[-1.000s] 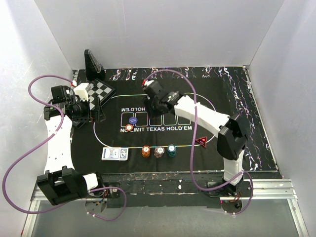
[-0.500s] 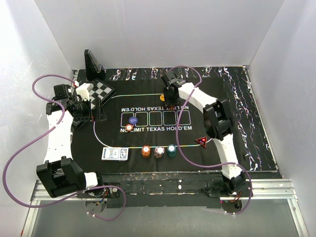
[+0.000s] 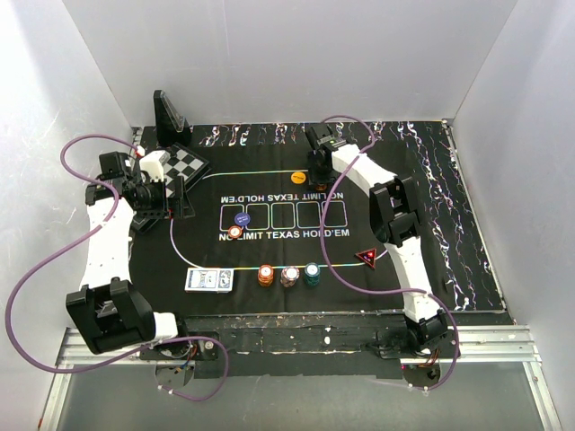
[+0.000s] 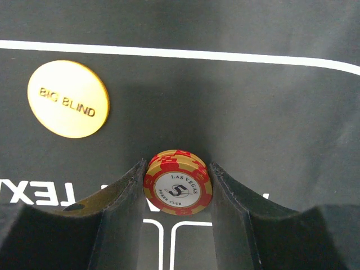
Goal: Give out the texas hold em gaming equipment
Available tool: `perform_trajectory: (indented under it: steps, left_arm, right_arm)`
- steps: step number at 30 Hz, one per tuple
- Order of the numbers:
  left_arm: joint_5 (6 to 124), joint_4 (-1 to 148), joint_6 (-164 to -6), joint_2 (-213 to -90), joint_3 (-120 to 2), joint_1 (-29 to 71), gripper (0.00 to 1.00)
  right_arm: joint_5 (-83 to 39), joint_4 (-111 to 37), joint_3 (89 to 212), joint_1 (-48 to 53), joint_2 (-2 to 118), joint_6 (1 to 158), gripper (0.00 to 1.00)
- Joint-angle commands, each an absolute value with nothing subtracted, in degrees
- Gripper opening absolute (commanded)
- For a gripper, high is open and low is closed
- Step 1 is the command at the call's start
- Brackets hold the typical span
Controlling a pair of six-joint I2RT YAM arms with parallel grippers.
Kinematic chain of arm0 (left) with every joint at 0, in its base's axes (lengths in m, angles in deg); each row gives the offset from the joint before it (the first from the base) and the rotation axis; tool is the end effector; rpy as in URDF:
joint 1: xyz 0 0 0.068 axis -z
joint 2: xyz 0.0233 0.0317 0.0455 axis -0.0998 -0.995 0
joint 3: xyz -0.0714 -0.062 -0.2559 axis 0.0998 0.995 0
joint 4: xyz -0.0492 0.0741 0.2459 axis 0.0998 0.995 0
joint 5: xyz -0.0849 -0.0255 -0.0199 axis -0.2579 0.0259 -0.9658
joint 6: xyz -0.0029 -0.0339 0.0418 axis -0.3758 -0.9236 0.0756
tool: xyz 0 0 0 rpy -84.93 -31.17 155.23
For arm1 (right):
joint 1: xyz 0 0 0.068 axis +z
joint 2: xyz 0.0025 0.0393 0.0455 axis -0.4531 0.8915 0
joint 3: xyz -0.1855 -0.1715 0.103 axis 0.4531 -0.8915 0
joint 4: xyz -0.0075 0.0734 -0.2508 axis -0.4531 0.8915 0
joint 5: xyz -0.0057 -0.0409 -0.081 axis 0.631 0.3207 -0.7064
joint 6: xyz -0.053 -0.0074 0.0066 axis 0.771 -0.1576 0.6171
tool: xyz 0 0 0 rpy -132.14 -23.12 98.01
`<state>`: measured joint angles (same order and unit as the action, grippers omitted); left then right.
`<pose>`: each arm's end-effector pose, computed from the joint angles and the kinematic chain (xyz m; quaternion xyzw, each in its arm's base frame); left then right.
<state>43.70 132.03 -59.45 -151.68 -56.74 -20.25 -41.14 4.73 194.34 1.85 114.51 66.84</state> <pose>0.2510 0.0470 0.3118 0.0544 0.9391 -0.1813 0.2869 0.4600 0.2445 0.1797 -0.0522 0.9594 0.0148 0.2768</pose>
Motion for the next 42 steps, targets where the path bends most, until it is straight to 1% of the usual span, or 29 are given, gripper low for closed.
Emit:
perform_trajectory:
  steps: [1,9,10,11,12,13,14,16,19,22,24,29,33,37,40,42]
  left_arm:
    - [42.3,130.6,-59.4,-151.3,-57.5,-20.6,1.0]
    - [43.0,130.6,-59.3,-150.6,-56.8,-20.7,1.0]
    - [43.2,130.5,-59.2,-150.6,-56.8,-20.6,1.0]
    - [43.2,130.5,-59.2,-150.6,-56.8,-20.7,1.0]
    - [43.4,130.6,-59.1,-150.6,-56.8,-20.6,1.0]
    - [43.4,130.6,-59.1,-150.6,-56.7,-20.6,1.0]
    - [43.5,130.5,-59.1,-150.5,-56.7,-20.6,1.0]
    - [43.4,130.6,-59.3,-150.4,-56.5,-20.7,1.0]
    - [43.4,130.6,-59.3,-149.9,-56.4,-20.6,1.0]
    - [43.3,130.8,-59.5,-149.4,-56.2,-20.7,1.0]
    - [43.3,131.1,-59.6,-149.1,-56.3,-20.6,1.0]
    - [43.5,131.8,-59.9,-147.5,-56.8,-20.7,1.0]
    - [43.7,132.2,-60.2,-147.2,-57.3,-20.7,1.0]
    - [43.9,132.0,-60.0,-147.1,-56.9,-20.8,1.0]
    - [44.3,131.3,-59.8,-146.6,-56.0,-20.7,1.0]
    - [44.4,131.3,-59.9,-146.5,-55.7,-20.8,1.0]
  right_arm:
    - [-40.3,4.5,196.9,1.8,115.7,67.0,0.01]
    - [-38.0,4.3,198.9,1.8,116.7,66.4,0.01]
    - [-37.9,5.0,199.6,1.7,117.0,66.1,0.05]
    - [-37.5,5.5,200.3,1.8,117.4,66.1,0.1]
    - [-37.4,6.2,200.9,1.7,117.7,66.0,0.17]
    - [-37.3,6.7,201.4,1.8,117.9,65.7,0.28]
    - [-37.0,7.1,201.5,1.7,117.9,65.6,0.36]
    - [-37.0,7.1,200.7,1.8,117.2,65.4,0.47]
    - [-37.2,6.7,198.9,1.8,115.3,65.0,0.58]
    - [-38.0,6.8,197.7,2.0,113.0,64.7,0.75]
    - [-38.7,7.2,197.6,2.2,111.6,64.7,0.82]
    - [-40.6,7.9,196.8,4.1,105.6,65.2,0.84]
    - [-42.0,7.3,192.8,8.3,98.4,65.4,0.85]
    - [-41.5,6.6,183.9,15.6,91.1,64.8,0.85]
    - [-42.9,7.3,179.1,22.8,88.4,64.9,0.88]
    - [-41.6,8.1,176.5,27.2,87.0,64.2,0.88]
